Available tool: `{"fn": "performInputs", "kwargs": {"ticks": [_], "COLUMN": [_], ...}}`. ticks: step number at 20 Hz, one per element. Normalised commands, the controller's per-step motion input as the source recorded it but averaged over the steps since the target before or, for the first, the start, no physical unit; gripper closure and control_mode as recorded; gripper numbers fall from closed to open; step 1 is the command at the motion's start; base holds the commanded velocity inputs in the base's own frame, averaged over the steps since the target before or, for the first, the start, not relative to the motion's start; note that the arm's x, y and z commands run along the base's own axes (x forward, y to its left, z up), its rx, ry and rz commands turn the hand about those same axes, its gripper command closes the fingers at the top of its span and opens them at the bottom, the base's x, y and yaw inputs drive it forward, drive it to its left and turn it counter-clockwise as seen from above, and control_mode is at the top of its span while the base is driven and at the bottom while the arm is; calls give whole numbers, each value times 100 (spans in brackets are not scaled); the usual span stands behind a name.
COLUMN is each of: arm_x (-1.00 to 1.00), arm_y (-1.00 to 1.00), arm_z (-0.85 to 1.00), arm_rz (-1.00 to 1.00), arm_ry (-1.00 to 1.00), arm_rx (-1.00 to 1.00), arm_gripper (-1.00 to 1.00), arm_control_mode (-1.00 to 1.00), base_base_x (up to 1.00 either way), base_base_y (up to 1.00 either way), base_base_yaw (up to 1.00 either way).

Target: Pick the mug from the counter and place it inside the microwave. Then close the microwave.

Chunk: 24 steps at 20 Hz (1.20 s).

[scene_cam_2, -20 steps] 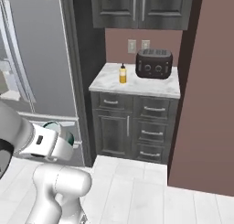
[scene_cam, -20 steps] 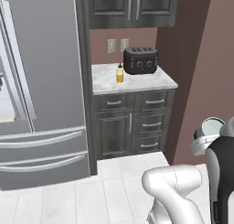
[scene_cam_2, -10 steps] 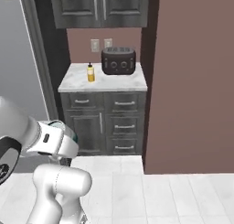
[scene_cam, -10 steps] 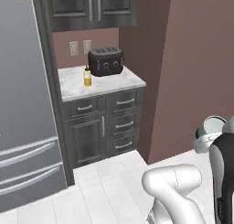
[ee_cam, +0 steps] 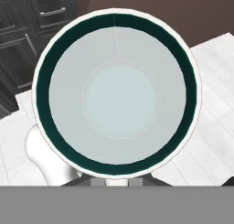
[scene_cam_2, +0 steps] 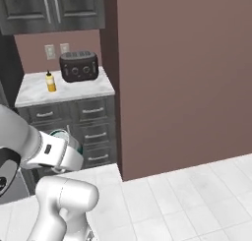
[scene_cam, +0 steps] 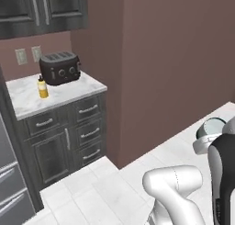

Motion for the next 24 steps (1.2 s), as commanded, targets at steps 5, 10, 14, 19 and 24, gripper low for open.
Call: {"fn": "performInputs", "kwargs": {"ticks": [5, 10, 14, 19, 24], "arm_x": [0, 0, 0, 0, 0], "arm_y": [0, 0, 0, 0, 0], "arm_z": [0, 0, 0, 0, 0], "arm_rz": [0, 0, 0, 0, 0], "arm_ry": [0, 0, 0, 0, 0], "arm_rx": [0, 0, 0, 0, 0], "arm_gripper": [100, 100, 100, 100, 100], "arm_control_mode": [100, 100, 100, 100, 100], "base_base_x": [-56, -100, -100, -64, -58], "base_base_y": [8, 36, 58, 85, 100], "base_base_yaw": [-34, -28, -27, -26, -20]}}
